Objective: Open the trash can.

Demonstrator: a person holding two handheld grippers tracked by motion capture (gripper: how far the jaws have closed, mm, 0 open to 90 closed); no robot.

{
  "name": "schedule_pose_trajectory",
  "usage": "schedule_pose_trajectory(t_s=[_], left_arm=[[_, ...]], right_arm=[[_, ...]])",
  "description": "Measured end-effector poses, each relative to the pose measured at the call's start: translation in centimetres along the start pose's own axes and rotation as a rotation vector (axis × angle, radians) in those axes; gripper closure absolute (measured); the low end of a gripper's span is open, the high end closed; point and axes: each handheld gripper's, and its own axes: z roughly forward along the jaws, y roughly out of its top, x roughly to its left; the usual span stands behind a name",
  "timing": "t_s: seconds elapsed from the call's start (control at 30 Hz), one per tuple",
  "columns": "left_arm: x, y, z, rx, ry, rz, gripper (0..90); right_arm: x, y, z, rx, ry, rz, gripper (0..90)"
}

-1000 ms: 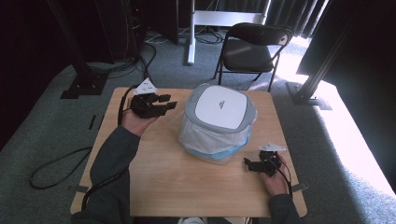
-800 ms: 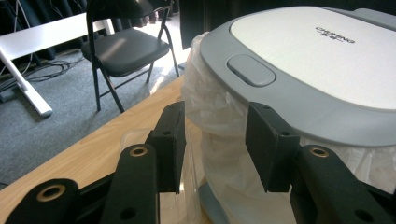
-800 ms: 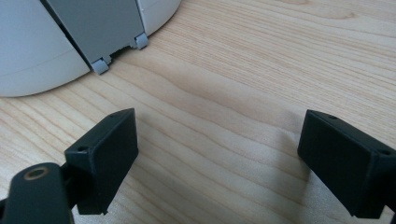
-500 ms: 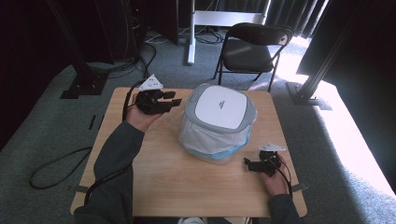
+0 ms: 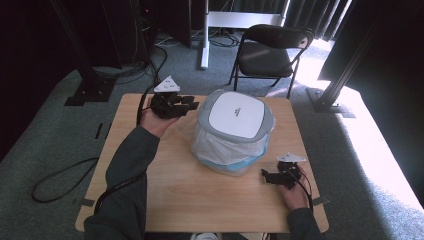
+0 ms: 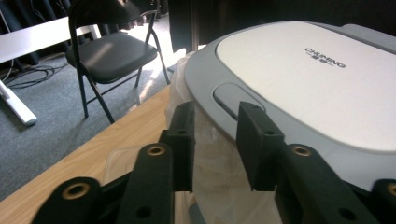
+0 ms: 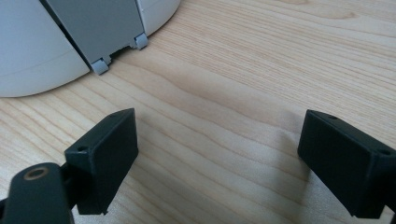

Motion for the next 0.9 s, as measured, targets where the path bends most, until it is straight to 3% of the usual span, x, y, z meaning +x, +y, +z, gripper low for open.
schedule_pose_trajectory(t_s=[0.33, 0.73, 0.9], left_arm=[[-0.4, 0.5, 1.3, 0.015, -0.026, 0.013, 87.0], [-0.6, 1.0, 2.8, -0.001, -0.063, -0.017, 87.5], [-0.6, 1.1, 2.8, 0.003, -0.062, -0.01, 87.8]], right_arm=[[0.0, 0.0, 0.0, 0.0, -0.001, 0.001, 11.4], [0.0, 0.0, 0.0, 0.0, -0.001, 0.001, 11.3], [0.0, 0.0, 0.0, 0.0, -0.002, 0.001, 11.4]])
